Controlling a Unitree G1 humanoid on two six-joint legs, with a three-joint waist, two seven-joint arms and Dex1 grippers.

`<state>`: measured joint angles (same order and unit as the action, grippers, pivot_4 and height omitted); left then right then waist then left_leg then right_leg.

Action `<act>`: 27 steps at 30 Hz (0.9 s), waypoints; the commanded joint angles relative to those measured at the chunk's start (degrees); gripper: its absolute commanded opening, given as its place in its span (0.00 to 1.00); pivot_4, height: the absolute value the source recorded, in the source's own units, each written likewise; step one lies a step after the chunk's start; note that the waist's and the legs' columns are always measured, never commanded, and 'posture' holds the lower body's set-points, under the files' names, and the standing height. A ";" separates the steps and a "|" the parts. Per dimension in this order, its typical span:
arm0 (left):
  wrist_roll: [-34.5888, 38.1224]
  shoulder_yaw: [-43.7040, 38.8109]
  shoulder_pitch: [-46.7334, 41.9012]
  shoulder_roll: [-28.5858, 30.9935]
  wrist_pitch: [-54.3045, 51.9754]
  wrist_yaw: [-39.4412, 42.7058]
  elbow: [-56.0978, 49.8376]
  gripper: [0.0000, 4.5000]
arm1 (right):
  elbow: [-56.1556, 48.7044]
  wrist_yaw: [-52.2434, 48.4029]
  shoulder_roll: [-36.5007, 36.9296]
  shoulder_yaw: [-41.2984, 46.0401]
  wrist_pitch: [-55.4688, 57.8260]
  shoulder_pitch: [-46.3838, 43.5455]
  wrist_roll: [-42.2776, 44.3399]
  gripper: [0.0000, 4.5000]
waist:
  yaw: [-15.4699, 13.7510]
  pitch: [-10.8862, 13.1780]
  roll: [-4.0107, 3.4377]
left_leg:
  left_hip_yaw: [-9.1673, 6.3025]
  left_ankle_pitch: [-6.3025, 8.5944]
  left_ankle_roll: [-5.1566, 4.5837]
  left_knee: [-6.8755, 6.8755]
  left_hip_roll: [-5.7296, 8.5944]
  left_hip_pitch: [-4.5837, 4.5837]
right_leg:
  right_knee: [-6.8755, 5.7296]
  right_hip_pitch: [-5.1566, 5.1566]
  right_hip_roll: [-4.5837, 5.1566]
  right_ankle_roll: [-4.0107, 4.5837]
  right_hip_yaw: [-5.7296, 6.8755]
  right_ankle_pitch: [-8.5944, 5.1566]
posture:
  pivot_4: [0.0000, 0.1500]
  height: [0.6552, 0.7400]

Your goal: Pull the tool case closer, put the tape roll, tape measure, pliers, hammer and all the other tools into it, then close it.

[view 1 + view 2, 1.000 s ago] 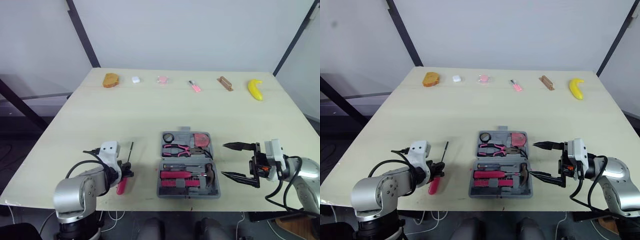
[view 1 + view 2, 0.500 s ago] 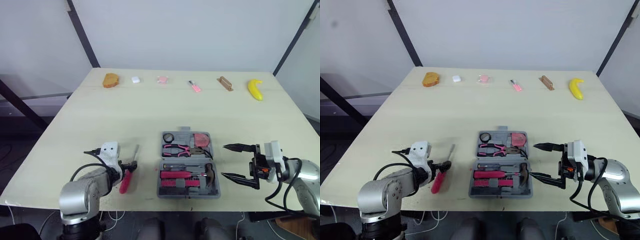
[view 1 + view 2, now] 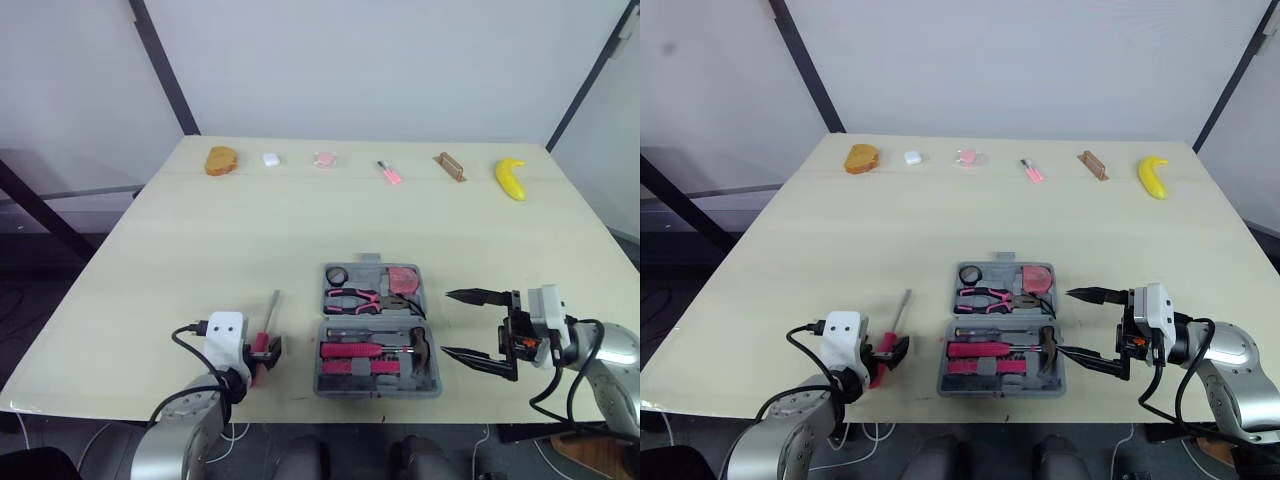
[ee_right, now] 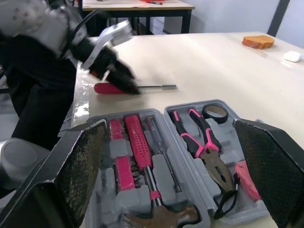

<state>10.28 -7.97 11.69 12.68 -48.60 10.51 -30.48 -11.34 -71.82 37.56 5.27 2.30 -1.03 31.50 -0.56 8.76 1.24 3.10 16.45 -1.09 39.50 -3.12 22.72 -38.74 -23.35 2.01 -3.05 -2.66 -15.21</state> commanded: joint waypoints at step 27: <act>-3.70 3.28 0.65 5.13 16.66 3.81 7.08 0.14 | -1.67 -0.27 -0.36 -0.04 -0.69 -1.14 0.92 1.00 | -0.15 -0.15 -0.26 | -0.04 -0.01 -0.01 0.00 0.03 -0.02 | -0.02 0.01 -0.02 0.00 0.03 0.00 | 1.00 1.00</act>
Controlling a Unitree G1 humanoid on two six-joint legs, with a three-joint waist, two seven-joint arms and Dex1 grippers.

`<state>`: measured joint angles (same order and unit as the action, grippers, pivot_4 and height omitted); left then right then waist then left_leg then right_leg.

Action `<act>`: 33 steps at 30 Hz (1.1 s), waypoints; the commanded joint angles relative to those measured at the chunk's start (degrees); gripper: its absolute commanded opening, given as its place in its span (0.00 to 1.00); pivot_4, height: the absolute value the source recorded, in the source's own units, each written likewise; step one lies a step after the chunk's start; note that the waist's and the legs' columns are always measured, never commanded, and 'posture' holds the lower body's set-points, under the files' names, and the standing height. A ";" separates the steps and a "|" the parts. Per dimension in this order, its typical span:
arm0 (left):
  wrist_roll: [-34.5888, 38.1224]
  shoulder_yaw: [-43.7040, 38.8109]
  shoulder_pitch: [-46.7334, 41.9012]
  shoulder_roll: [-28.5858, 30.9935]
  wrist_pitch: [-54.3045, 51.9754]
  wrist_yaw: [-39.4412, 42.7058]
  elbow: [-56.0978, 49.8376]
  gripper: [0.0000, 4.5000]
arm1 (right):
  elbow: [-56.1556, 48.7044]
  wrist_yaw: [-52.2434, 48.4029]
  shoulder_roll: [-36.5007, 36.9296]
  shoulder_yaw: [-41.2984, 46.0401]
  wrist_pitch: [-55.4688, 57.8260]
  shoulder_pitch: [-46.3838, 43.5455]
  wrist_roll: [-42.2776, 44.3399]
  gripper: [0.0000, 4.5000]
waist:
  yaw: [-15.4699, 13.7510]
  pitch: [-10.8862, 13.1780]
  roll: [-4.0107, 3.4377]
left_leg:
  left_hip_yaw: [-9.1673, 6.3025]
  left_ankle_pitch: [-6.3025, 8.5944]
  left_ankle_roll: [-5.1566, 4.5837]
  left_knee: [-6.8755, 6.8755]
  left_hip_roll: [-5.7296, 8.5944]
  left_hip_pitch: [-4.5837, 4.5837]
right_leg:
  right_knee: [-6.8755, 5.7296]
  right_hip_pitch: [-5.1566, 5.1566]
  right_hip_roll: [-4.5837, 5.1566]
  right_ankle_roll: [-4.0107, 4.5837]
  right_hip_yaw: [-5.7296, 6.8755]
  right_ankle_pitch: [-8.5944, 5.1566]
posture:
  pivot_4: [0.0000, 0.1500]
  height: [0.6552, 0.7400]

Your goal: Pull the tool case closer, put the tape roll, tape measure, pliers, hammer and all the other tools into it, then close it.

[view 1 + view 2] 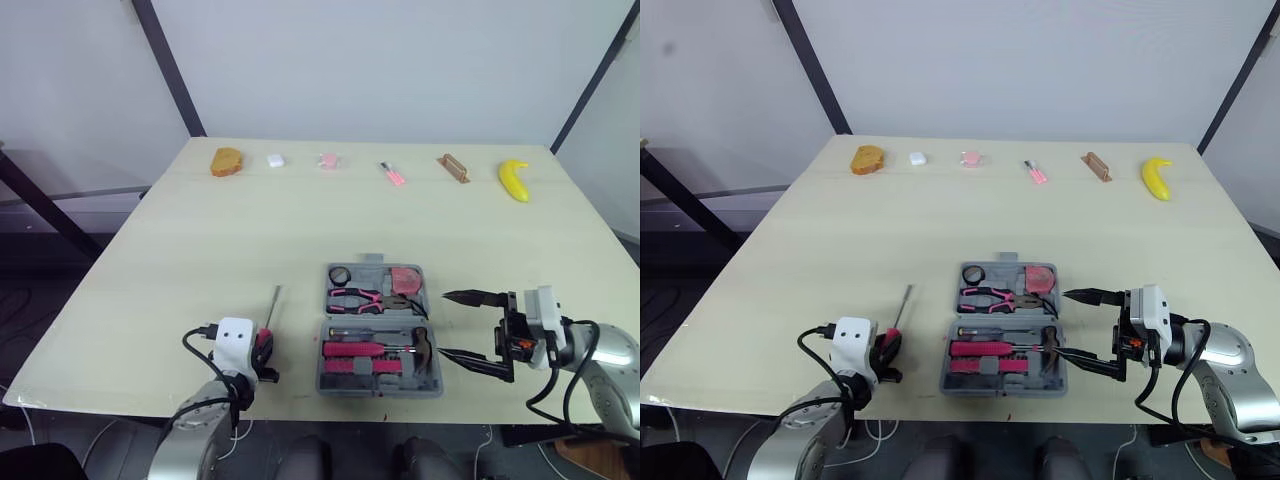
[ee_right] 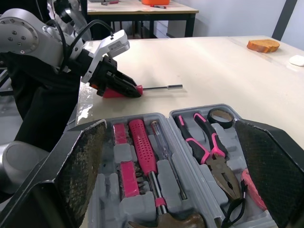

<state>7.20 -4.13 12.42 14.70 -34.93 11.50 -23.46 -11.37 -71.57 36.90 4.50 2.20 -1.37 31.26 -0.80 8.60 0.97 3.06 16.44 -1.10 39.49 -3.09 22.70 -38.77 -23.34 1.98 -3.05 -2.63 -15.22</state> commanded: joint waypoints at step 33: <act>9.70 17.74 -27.24 31.11 6.37 51.13 -2.64 0.14 | 0.03 -8.31 6.52 5.92 0.57 1.88 4.13 1.00 | 0.07 0.08 0.07 | 0.46 0.00 0.00 -0.11 -0.08 0.08 | 0.26 -0.06 -0.10 -0.01 -0.09 -0.01 | 1.00 1.00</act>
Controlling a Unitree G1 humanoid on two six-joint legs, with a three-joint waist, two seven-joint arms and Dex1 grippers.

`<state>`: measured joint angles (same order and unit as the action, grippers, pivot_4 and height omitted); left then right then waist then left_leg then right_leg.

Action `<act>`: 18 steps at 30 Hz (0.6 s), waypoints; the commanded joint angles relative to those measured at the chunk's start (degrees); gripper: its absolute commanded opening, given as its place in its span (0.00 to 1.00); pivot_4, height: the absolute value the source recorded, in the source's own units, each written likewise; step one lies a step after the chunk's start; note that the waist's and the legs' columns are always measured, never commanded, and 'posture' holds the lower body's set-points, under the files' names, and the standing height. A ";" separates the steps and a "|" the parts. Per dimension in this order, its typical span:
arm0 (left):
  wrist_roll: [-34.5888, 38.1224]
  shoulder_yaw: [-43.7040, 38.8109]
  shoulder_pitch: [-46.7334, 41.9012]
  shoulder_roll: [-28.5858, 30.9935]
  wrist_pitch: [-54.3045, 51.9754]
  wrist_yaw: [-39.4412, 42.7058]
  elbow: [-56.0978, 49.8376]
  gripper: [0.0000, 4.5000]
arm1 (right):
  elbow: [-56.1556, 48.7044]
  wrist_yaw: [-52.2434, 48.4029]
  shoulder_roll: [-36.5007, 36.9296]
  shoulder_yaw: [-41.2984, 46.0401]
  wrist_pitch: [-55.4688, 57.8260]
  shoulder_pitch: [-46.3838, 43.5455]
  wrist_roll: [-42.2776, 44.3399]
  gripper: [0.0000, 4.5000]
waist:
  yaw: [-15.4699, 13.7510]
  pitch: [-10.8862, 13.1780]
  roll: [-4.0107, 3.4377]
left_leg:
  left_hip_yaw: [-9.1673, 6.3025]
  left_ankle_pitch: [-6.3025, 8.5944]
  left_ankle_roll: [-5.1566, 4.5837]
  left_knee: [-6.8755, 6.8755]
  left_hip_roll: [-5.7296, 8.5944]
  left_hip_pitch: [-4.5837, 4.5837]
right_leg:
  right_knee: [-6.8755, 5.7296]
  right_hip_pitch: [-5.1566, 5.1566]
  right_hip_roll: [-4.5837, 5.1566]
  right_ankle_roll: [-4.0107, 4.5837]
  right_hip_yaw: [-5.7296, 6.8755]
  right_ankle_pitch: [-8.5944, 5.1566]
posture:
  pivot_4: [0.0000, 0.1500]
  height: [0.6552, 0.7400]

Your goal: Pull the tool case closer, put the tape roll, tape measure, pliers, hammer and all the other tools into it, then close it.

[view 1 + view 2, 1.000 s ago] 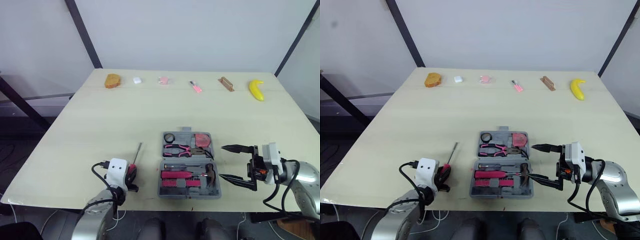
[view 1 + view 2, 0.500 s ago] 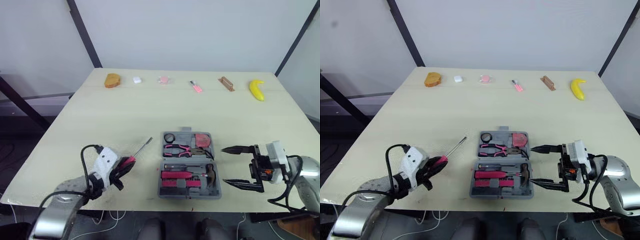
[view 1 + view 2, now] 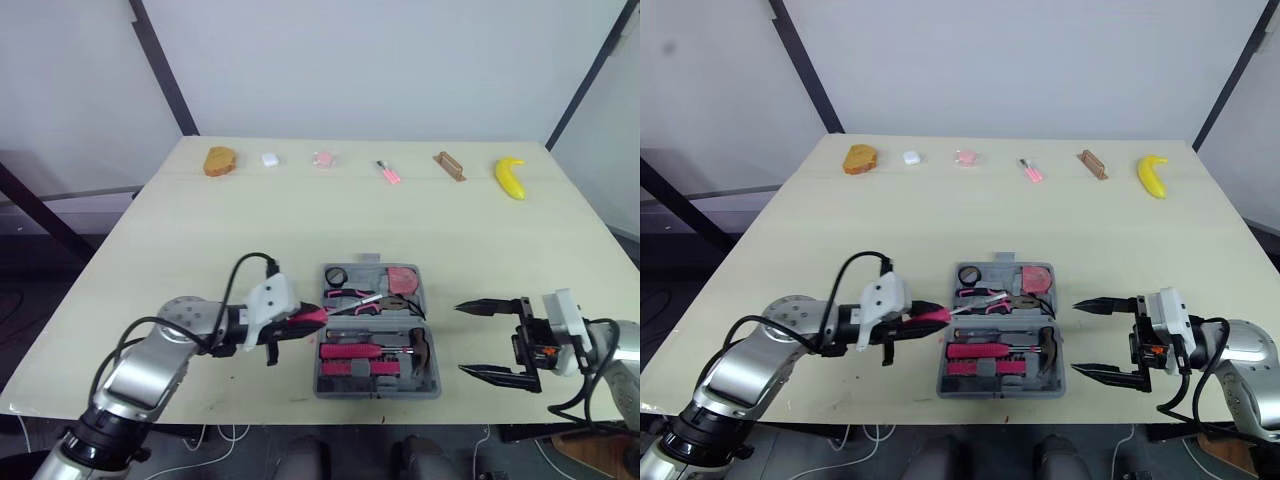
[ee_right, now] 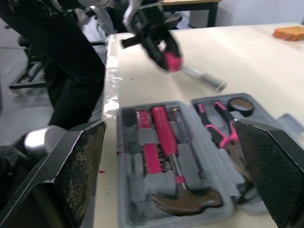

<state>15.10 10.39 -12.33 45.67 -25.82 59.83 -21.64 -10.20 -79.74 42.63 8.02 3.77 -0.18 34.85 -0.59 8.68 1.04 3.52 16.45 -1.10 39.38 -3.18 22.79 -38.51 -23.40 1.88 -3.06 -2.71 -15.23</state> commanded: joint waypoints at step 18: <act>-8.81 20.35 -10.95 -2.28 -11.74 3.45 -7.00 0.14 | -0.12 -2.47 2.55 3.62 -1.32 3.71 0.33 1.00 | -0.19 0.01 0.02 | -0.01 0.00 -0.01 0.01 0.01 0.00 | 0.01 0.00 -0.04 0.00 -0.04 0.00 | 1.00 1.00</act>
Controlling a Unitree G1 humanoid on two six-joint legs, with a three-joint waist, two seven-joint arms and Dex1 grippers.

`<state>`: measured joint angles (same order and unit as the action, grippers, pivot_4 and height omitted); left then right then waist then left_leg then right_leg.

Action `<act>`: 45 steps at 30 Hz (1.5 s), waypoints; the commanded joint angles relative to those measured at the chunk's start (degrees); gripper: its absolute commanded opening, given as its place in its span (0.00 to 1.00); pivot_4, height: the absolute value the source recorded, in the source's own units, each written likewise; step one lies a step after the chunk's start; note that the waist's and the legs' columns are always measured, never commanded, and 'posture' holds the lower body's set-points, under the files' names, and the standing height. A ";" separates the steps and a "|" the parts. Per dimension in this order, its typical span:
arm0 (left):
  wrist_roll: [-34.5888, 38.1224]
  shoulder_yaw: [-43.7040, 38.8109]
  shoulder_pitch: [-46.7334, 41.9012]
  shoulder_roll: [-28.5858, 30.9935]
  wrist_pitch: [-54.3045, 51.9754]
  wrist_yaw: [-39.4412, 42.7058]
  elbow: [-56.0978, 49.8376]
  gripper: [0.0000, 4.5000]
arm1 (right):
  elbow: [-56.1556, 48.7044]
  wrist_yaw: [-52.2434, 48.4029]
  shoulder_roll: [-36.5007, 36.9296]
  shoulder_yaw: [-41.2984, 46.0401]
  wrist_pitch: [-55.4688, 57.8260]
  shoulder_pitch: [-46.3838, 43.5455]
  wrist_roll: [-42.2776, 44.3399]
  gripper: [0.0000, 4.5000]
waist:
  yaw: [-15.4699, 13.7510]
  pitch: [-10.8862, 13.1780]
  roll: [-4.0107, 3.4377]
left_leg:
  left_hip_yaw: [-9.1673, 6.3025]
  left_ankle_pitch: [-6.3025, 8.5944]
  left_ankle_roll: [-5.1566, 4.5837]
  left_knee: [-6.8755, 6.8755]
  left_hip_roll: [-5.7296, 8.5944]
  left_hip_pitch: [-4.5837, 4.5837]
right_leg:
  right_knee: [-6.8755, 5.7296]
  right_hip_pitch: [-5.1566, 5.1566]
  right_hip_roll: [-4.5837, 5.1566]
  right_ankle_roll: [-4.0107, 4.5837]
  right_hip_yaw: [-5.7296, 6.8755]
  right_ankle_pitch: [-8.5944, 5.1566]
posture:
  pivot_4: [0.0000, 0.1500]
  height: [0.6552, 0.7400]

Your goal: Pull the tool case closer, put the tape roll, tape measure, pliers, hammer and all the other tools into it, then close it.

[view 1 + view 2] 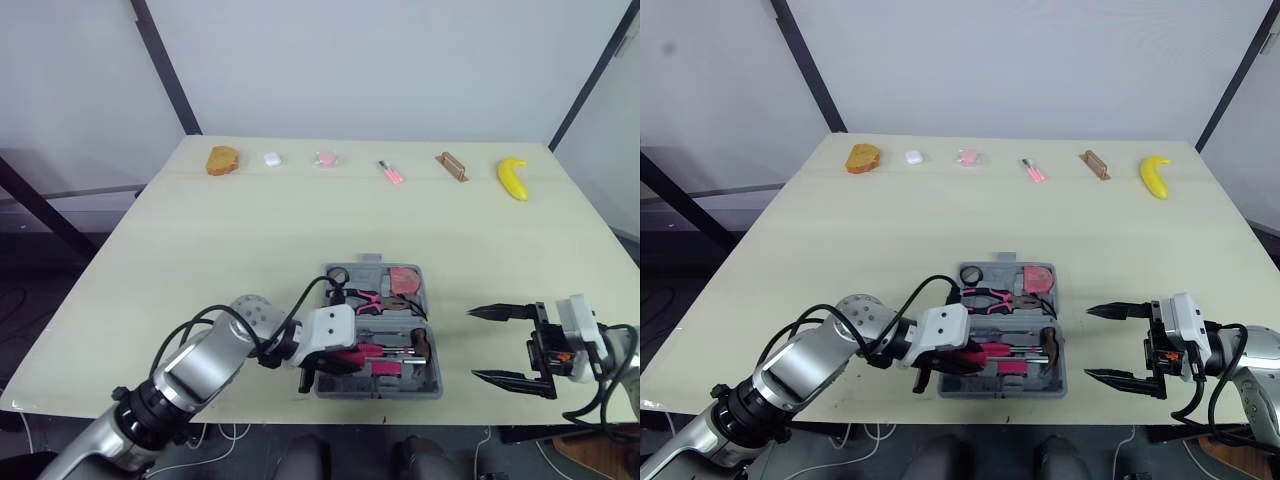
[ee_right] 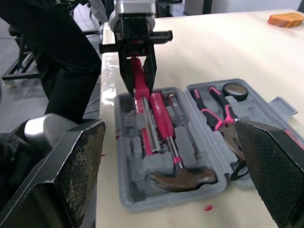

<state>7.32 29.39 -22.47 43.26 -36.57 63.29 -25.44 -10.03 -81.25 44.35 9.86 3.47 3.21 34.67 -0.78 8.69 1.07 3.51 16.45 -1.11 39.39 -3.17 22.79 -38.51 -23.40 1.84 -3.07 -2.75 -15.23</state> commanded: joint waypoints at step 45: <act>-4.80 15.69 -7.78 -7.55 -18.91 -6.89 -2.83 0.14 | -0.92 -1.21 2.50 2.54 -1.46 4.90 -2.34 1.00 | -0.14 -0.01 0.00 | -0.04 0.00 0.00 0.06 0.02 0.00 | -0.02 0.02 0.01 0.00 -0.01 0.00 | 1.00 1.00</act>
<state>2.29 43.76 -29.83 36.54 -55.95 56.49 -27.99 -10.69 -82.26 45.95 11.19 2.78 8.01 32.73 -0.92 8.68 1.06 3.47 16.44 -1.11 39.46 -3.14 22.79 -38.52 -23.37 1.85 -3.07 -2.76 -15.23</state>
